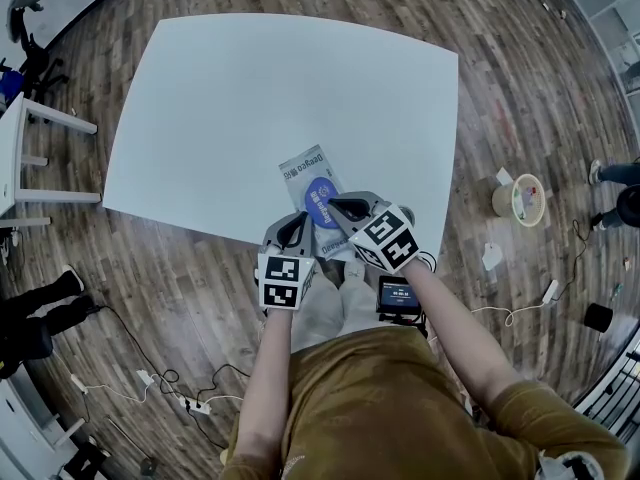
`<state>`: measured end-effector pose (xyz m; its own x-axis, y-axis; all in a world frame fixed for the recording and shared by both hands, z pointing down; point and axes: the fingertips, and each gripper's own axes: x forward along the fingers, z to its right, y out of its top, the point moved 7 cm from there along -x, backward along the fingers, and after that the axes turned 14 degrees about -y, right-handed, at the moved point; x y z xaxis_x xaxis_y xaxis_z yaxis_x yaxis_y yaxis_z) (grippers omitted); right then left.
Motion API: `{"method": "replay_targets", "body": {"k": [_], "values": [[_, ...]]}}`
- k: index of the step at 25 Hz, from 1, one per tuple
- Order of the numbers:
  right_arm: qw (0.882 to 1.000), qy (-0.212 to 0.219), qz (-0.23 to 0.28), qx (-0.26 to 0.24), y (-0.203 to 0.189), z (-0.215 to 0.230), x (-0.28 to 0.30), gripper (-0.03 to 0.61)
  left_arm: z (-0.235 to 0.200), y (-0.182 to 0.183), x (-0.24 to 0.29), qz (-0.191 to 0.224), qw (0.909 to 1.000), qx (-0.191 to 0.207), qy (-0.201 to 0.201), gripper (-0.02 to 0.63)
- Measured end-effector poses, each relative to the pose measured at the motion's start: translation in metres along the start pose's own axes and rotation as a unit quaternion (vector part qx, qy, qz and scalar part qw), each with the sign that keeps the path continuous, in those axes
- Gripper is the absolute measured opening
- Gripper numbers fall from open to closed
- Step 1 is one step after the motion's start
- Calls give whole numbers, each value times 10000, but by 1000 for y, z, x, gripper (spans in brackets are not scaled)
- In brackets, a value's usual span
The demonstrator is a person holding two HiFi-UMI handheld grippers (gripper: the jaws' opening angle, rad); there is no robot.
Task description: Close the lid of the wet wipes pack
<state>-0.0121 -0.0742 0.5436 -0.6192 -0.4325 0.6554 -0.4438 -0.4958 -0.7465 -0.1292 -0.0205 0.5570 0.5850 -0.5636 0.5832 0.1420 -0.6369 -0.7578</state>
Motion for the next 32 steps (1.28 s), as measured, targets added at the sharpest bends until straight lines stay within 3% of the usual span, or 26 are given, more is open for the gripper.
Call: {"method": "replay_targets", "body": {"k": [32], "values": [[9985, -89, -517, 146, -9, 13, 15, 6, -6, 1, 2, -7, 10000, -54, 43, -3]]}}
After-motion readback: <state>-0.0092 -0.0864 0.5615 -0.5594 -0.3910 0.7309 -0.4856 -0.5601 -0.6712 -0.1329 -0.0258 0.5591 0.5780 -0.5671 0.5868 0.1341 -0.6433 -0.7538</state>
